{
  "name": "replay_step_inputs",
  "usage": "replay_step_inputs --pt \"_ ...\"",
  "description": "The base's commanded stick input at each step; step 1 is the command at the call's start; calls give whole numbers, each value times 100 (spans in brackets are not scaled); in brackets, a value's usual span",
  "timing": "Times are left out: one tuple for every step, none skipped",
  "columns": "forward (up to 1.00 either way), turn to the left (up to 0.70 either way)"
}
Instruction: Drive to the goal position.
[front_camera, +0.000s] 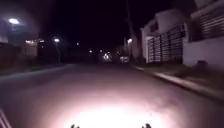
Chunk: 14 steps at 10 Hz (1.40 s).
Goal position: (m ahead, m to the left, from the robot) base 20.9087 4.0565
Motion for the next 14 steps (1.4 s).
replay_step_inputs --pt "70 0" --pt "70 0" --pt "70 0" --pt "70 0" --pt "70 0" --pt "70 0" --pt "70 0" --pt "70 0" --pt "70 0" --pt "70 0" --pt "70 0" --pt "70 0" --pt "70 0" --pt "70 0"
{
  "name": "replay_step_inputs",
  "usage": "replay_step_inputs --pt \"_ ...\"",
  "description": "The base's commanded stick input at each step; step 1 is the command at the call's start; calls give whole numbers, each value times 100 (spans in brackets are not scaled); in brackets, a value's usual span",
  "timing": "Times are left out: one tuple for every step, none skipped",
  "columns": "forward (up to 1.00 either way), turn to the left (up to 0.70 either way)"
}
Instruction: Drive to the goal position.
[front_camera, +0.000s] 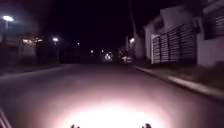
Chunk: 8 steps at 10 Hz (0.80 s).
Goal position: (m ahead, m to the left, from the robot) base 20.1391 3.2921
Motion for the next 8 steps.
replay_step_inputs --pt "70 0" --pt "70 0" --pt "70 0" --pt "70 0" --pt "70 0" --pt "70 0" --pt "70 0" --pt "70 0"
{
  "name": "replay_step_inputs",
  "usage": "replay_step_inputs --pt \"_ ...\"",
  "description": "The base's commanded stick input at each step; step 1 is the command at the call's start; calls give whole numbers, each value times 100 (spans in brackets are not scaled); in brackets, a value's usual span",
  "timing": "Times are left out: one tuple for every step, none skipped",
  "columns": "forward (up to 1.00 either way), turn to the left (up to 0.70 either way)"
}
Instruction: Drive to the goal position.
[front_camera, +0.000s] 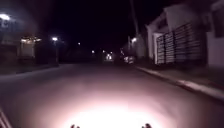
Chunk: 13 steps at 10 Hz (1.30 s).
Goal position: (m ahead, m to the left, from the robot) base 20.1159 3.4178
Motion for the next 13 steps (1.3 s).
replay_step_inputs --pt "70 0" --pt "70 0" --pt "70 0" --pt "70 0" --pt "70 -8" --pt "70 -29" --pt "70 -33" --pt "70 -35" --pt "70 -32" --pt "70 -13" --pt "70 0" --pt "70 0" --pt "70 0"
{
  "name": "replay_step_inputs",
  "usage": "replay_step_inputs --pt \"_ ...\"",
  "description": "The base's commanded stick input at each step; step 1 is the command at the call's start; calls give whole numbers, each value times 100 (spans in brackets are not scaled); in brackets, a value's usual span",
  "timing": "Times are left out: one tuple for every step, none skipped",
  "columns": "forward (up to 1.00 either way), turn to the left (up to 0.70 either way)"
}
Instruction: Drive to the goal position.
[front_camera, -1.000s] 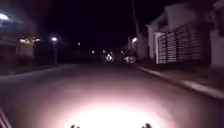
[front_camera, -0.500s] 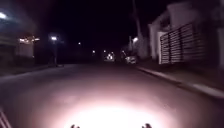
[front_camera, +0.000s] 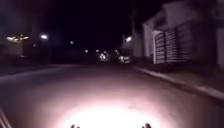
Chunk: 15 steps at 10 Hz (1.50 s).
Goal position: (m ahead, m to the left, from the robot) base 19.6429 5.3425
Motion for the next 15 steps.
replay_step_inputs --pt "70 0" --pt "70 0" --pt "70 0" --pt "70 0" --pt "70 0" --pt "70 0" --pt "70 0" --pt "70 0" --pt "70 0" --pt "70 0" --pt "70 0" --pt "70 0" --pt "70 0" --pt "70 0" --pt "70 0"
